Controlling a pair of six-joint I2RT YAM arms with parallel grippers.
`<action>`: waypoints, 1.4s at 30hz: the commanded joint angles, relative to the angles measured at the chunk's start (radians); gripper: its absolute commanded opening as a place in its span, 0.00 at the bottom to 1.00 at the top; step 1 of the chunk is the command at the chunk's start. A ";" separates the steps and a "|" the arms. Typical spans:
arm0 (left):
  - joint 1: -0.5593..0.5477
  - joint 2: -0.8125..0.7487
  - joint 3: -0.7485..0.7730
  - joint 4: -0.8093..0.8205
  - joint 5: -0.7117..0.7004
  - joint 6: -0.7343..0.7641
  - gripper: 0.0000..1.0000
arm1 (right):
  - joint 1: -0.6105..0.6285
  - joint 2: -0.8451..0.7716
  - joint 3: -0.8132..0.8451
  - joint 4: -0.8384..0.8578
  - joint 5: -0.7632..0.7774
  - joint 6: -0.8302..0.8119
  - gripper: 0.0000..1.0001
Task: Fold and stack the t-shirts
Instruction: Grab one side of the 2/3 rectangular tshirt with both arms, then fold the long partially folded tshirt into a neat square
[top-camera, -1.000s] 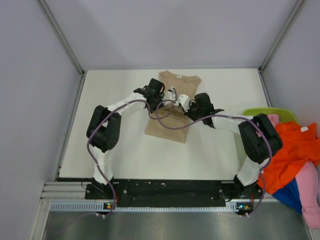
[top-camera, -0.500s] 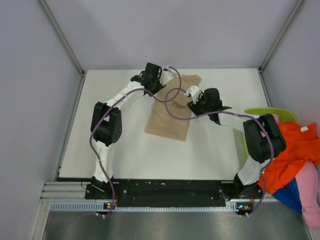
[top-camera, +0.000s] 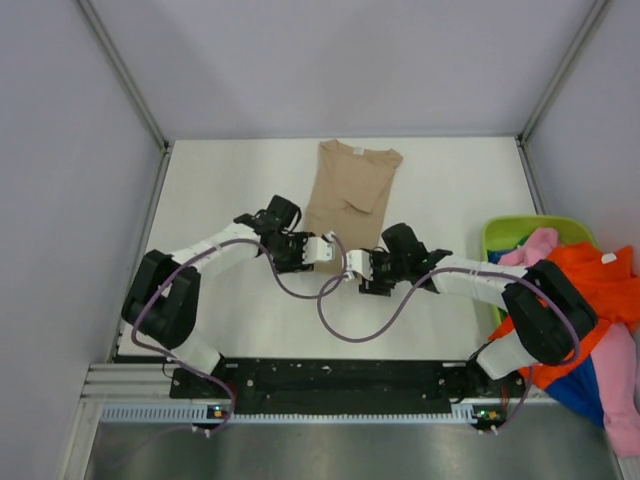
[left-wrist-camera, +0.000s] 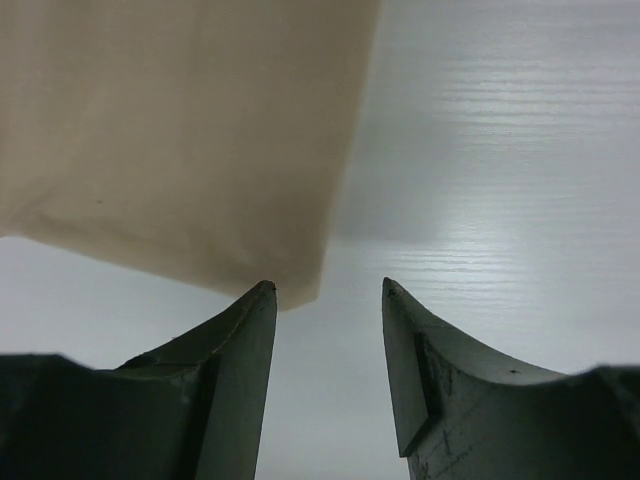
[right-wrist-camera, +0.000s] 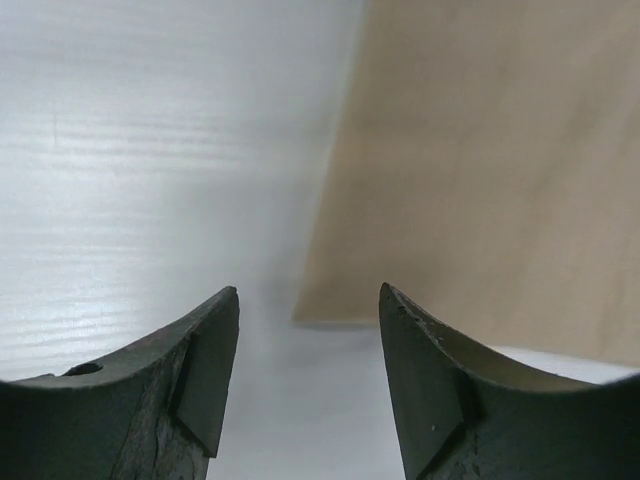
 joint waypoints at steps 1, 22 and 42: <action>-0.014 0.031 -0.026 0.104 -0.008 0.054 0.51 | 0.031 0.078 0.083 -0.097 0.120 -0.099 0.56; -0.046 0.006 0.020 -0.073 -0.142 -0.148 0.00 | 0.203 -0.017 0.160 -0.344 0.295 0.020 0.00; -0.089 -0.660 0.079 -0.623 0.027 -0.191 0.00 | 0.527 -0.353 0.391 -0.852 0.297 0.247 0.00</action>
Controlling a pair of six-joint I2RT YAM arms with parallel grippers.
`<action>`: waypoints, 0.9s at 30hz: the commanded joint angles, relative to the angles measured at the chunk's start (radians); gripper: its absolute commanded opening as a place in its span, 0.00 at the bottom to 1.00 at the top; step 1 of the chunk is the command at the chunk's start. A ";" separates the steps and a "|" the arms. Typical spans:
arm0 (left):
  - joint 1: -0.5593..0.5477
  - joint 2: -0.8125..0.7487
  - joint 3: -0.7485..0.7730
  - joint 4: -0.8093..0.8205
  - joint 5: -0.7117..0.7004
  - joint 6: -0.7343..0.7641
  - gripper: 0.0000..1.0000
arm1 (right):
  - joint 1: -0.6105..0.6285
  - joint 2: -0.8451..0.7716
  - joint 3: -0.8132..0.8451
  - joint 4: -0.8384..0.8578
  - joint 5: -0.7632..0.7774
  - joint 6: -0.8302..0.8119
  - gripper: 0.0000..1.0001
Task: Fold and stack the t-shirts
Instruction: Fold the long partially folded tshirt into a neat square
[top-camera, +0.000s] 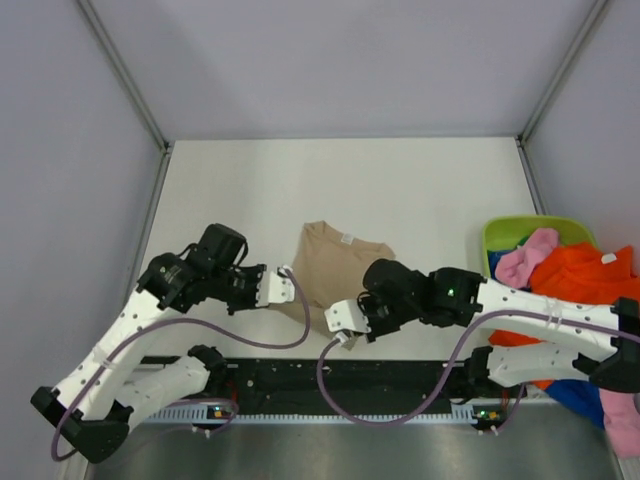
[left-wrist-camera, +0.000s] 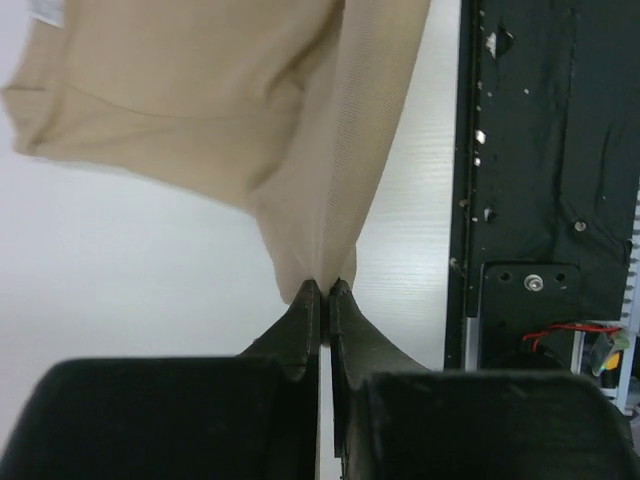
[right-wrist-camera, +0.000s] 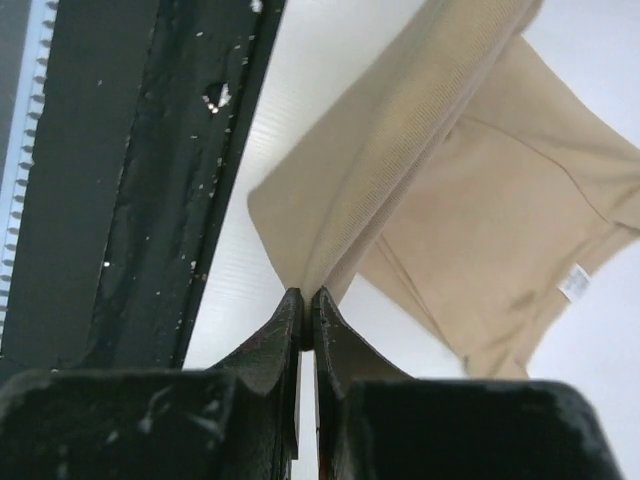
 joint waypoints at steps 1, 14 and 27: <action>0.005 0.047 0.120 0.054 -0.108 -0.098 0.00 | -0.091 -0.026 0.087 -0.079 0.041 0.073 0.00; 0.066 0.615 0.445 0.360 -0.356 -0.210 0.00 | -0.597 0.112 0.041 0.171 -0.040 0.181 0.00; 0.095 1.017 0.690 0.369 -0.424 -0.242 0.00 | -0.791 0.336 0.027 0.346 -0.128 0.323 0.00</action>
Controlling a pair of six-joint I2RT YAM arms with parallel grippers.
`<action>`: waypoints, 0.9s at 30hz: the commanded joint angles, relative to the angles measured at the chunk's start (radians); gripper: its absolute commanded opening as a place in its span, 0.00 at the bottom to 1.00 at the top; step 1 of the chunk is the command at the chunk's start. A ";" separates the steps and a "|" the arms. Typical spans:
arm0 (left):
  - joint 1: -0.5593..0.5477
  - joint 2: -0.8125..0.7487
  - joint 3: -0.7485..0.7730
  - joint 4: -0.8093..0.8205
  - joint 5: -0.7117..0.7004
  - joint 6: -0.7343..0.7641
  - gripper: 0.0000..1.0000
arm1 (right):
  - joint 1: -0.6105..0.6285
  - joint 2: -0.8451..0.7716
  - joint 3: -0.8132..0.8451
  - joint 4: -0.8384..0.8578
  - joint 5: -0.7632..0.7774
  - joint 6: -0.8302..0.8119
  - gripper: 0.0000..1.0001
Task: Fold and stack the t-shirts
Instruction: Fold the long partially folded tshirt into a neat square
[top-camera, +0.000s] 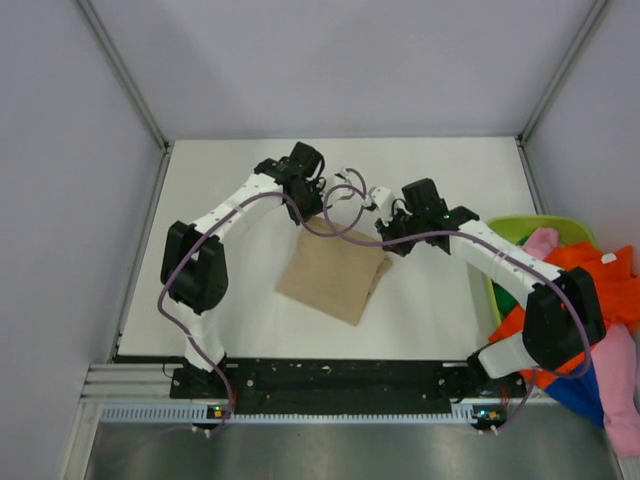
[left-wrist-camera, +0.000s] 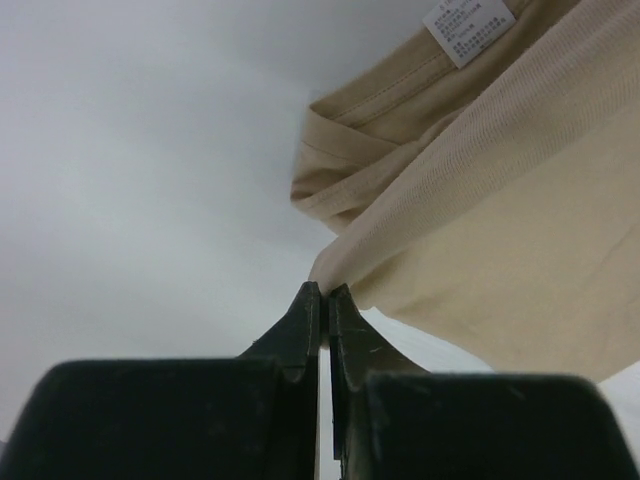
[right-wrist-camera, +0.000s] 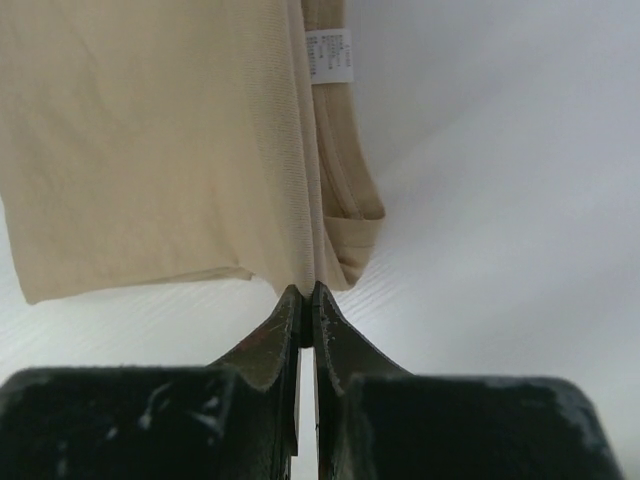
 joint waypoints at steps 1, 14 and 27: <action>0.021 0.065 0.080 0.033 -0.102 -0.015 0.00 | -0.058 0.060 0.003 0.060 -0.006 0.071 0.00; 0.048 0.274 0.315 0.084 -0.234 -0.191 0.38 | -0.174 0.362 0.192 0.146 0.173 0.431 0.32; 0.121 0.027 -0.071 0.157 0.093 -0.405 0.70 | -0.130 0.141 -0.141 0.351 -0.033 0.815 0.59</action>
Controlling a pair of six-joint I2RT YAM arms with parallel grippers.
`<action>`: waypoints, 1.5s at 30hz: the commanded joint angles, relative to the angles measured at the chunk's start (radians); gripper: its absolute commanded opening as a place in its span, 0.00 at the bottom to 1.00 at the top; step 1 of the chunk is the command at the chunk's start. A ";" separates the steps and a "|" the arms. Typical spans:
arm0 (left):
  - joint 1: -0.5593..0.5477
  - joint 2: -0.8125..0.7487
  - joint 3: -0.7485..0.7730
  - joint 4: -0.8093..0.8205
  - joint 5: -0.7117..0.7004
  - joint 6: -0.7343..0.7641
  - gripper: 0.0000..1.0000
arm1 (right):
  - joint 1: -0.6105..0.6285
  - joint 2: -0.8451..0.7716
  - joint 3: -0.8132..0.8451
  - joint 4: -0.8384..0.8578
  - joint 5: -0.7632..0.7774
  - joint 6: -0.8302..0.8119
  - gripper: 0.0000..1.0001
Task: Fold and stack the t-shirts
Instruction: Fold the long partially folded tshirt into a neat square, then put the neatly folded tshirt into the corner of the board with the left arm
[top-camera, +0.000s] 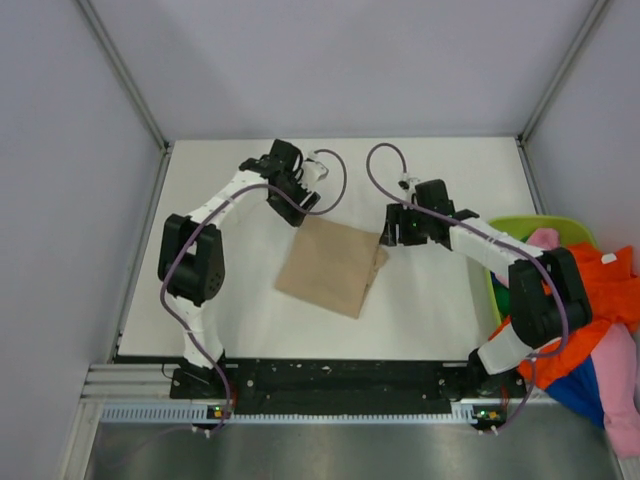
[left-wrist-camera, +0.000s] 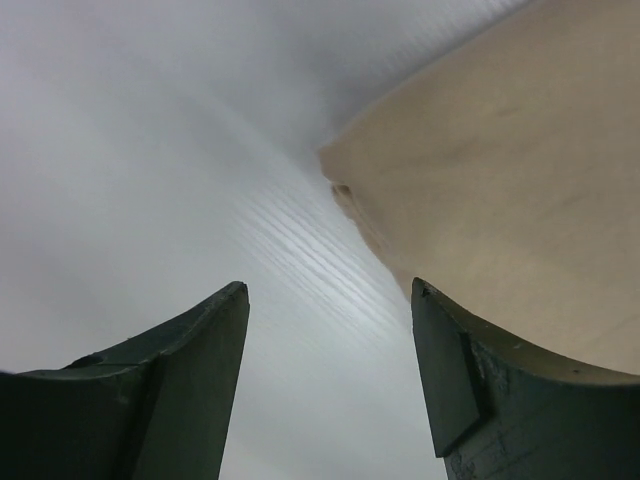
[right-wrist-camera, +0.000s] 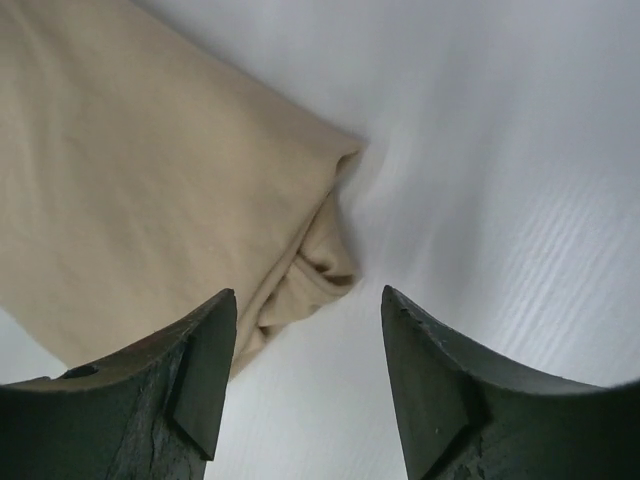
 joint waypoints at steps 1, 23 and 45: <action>0.002 -0.064 -0.103 0.057 0.138 -0.128 0.70 | 0.028 0.003 -0.115 0.151 -0.122 0.207 0.60; 0.183 0.128 -0.084 0.018 0.353 -0.248 0.00 | 0.018 0.352 0.146 0.308 -0.297 0.324 0.22; 0.649 0.235 0.209 -0.123 0.011 0.057 0.00 | 0.004 -0.059 0.145 -0.149 -0.134 -0.093 0.99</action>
